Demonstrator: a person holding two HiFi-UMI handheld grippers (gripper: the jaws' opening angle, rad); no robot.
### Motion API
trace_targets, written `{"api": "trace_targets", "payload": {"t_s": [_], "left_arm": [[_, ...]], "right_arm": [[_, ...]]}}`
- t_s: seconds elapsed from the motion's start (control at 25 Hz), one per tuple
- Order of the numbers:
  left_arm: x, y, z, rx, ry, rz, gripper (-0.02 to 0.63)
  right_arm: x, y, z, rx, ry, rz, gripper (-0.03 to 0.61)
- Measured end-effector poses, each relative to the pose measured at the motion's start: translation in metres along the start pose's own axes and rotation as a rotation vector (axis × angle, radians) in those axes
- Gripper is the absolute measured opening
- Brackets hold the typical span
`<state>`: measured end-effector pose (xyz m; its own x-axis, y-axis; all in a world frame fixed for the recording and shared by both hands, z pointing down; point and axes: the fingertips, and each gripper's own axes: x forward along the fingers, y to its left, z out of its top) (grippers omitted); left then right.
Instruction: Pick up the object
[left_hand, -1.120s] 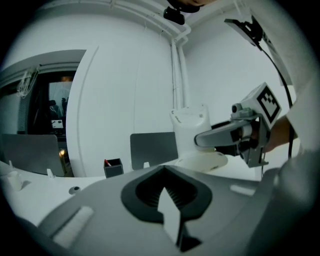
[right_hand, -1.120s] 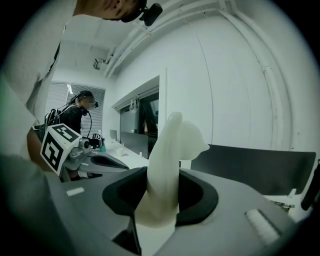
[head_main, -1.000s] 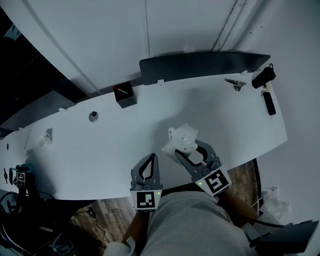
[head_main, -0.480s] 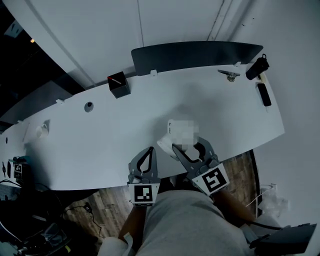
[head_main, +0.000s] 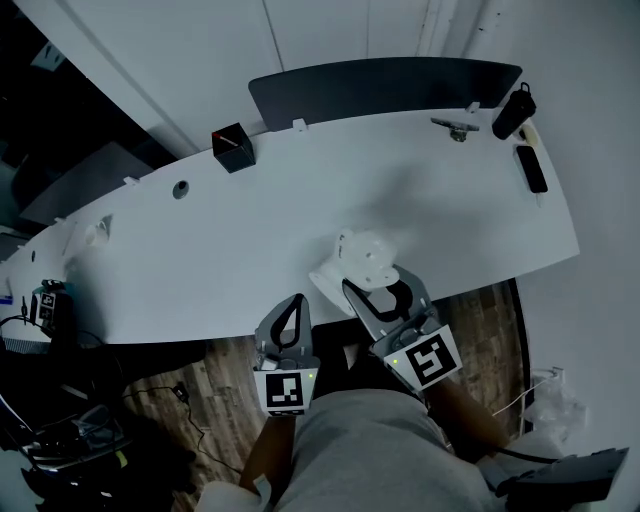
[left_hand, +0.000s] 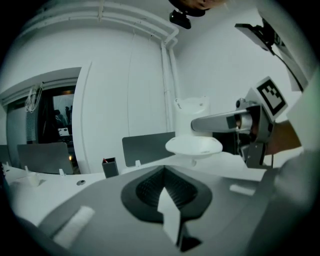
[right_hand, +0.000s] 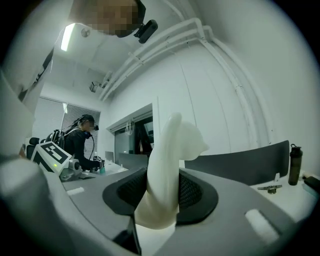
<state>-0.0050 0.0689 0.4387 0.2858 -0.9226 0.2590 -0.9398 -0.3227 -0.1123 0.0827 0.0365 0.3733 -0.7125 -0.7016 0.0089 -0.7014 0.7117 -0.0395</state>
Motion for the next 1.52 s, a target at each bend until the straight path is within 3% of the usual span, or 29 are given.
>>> {"api": "trace_targets", "payload": {"t_s": [0.28, 0.56, 0.88, 1.52], "left_arm": [[-0.022, -0.007, 0.024, 0.016, -0.011, 0.029, 0.000], [-0.022, 0.007, 0.049, 0.021, -0.036, -0.011, 0.000], [-0.021, 0.035, 0.071, -0.004, -0.122, -0.033, 0.000], [-0.032, 0.025, 0.074, -0.014, -0.155, -0.075, 0.000]], "right_arm": [[-0.022, 0.009, 0.016, 0.026, -0.042, 0.000, 0.164], [-0.014, 0.010, 0.038, 0.030, -0.055, -0.050, 0.163], [0.008, 0.033, 0.036, -0.016, -0.032, -0.078, 0.161], [0.000, 0.051, 0.036, -0.075, -0.021, -0.075, 0.160]]}}
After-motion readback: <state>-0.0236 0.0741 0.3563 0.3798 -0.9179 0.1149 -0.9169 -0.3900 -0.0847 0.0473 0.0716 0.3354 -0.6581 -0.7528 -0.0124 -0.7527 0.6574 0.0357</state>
